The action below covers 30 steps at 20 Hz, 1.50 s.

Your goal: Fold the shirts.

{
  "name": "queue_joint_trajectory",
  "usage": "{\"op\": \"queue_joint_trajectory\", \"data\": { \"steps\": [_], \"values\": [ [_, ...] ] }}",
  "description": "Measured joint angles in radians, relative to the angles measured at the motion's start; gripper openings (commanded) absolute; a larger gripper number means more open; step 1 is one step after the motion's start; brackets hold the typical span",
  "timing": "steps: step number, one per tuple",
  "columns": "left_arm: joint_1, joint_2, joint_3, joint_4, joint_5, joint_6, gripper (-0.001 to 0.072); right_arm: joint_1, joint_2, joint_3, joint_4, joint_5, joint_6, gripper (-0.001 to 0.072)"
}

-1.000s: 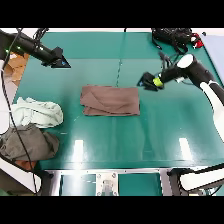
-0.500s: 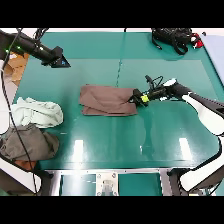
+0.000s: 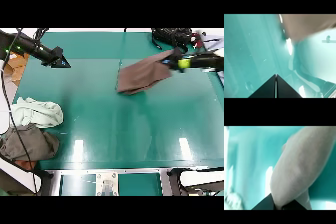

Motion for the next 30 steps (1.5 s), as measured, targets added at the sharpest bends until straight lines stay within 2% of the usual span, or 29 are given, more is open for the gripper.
{"op": "queue_joint_trajectory", "data": {
  "steps": [4, 8, 15, 20, 21, 22, 23, 25, 27, 30],
  "values": [
    [0.0, 0.0, 0.0, 0.0, 0.0, 0.0, 0.0022, -0.291, 0.074, -0.012, -0.119, 0.045, 0.085, 0.0012],
    [0.0, 0.0, 0.0, 0.0, 0.0, 0.0, 0.0022, -0.609, 0.163, -0.168, -0.199, 0.047, 0.129, 0.0012],
    [0.0, 0.0, 0.0, 0.0, 0.0, 0.001, 0.0022, -1.051, 0.342, -0.624, -0.237, -0.109, 0.082, 0.0012],
    [0.0, 0.0, 0.0, 0.0, 0.0, 0.001, 0.0022, -1.141, 0.381, -0.83, -0.244, -0.208, 0.04, 0.0014],
    [0.0, 0.0, 0.0, 0.0, 0.0, 0.001, 0.0022, -1.147, 0.384, -0.847, -0.252, -0.214, 0.034, 0.003],
    [0.0, 0.0, 0.0, 0.0, 0.0, 0.001, 0.0022, -1.152, 0.386, -0.859, -0.266, -0.216, 0.031, 0.0193],
    [-0.002, 0.0, 0.0, 0.0, 0.0, 0.0, 0.0022, -1.156, 0.388, -0.865, -0.294, -0.209, 0.03, 0.0324],
    [-0.002, 0.0, 0.0, -0.001, -0.003, 0.001, 0.0022, -1.161, 0.389, -0.84, -0.392, -0.152, 0.056, 0.0313],
    [-0.002, 0.0, 0.0, -0.002, -0.005, 0.001, 0.0022, -1.162, 0.39, -0.764, -0.556, -0.051, 0.141, 0.0281],
    [-0.002, 0.002, 0.001, -0.016, -0.008, 0.0, 0.0021, -1.138, 0.395, -0.605, -0.747, 0.126, 0.269, 0.0151]
  ]
}}
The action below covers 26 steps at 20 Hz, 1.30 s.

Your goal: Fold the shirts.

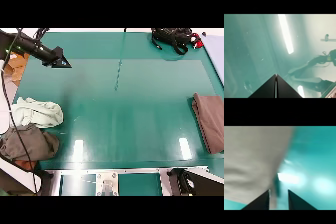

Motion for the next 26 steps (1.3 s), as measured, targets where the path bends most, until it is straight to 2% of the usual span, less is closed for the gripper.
{"op": "queue_joint_trajectory", "data": {
  "steps": [1, 2, 8, 12, 17, 20, 26],
  "values": [
    [0.0, 0.004, 0.001, -0.005, 0.0, -0.001, 0.002, 0.031, 0.008, 0.051, -0.021, 0.048, 0.029, 0.0053],
    [0.0, 0.011, 0.002, -0.007, 0.0, -0.002, 0.002, 0.073, 0.018, 0.093, -0.025, 0.076, 0.05, 0.0015],
    [0.0, 0.152, -0.081, 0.068, -0.003, -0.006, 0.002, 0.537, 0.056, 0.248, 0.109, 0.061, 0.073, 0.0013],
    [0.0, 0.367, -0.382, 0.123, 0.037, -0.006, 0.002, 0.887, 0.068, 0.207, 0.143, 0.025, 0.052, 0.0012],
    [0.0, 0.64, -0.837, 0.145, 0.14, 0.01, 0.0021, 1.245, 0.129, 0.015, 0.164, -0.077, 0.04, 0.0012],
    [0.0, 0.726, -1.001, 0.15, 0.182, 0.02, 0.0022, 1.376, 0.15, -0.047, 0.174, -0.142, 0.039, 0.0015],
    [0.0, 0.77, -1.091, 0.151, 0.24, 0.026, 0.0022, 1.477, 0.159, -0.081, 0.197, -0.138, 0.043, 0.0015]
  ]
}}
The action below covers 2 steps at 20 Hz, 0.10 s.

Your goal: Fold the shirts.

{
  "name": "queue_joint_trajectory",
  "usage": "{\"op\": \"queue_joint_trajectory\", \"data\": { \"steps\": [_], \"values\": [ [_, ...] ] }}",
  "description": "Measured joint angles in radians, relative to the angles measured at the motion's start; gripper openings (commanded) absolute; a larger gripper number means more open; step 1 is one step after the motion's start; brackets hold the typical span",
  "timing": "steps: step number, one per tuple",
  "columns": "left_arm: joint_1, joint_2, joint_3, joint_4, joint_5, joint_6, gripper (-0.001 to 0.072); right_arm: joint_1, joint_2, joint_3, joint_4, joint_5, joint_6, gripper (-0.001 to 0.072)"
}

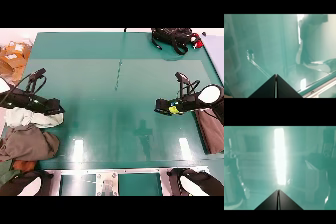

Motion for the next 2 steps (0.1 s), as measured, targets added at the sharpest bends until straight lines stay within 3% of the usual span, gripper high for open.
{"op": "queue_joint_trajectory", "data": {
  "steps": [2],
  "values": [
    [0.0, 0.003, -0.008, 0.0, 0.009, 0.002, 0.0022, 0.008, 0.001, -0.002, 0.003, 0.004, 0.002, 0.0014]
  ]
}}
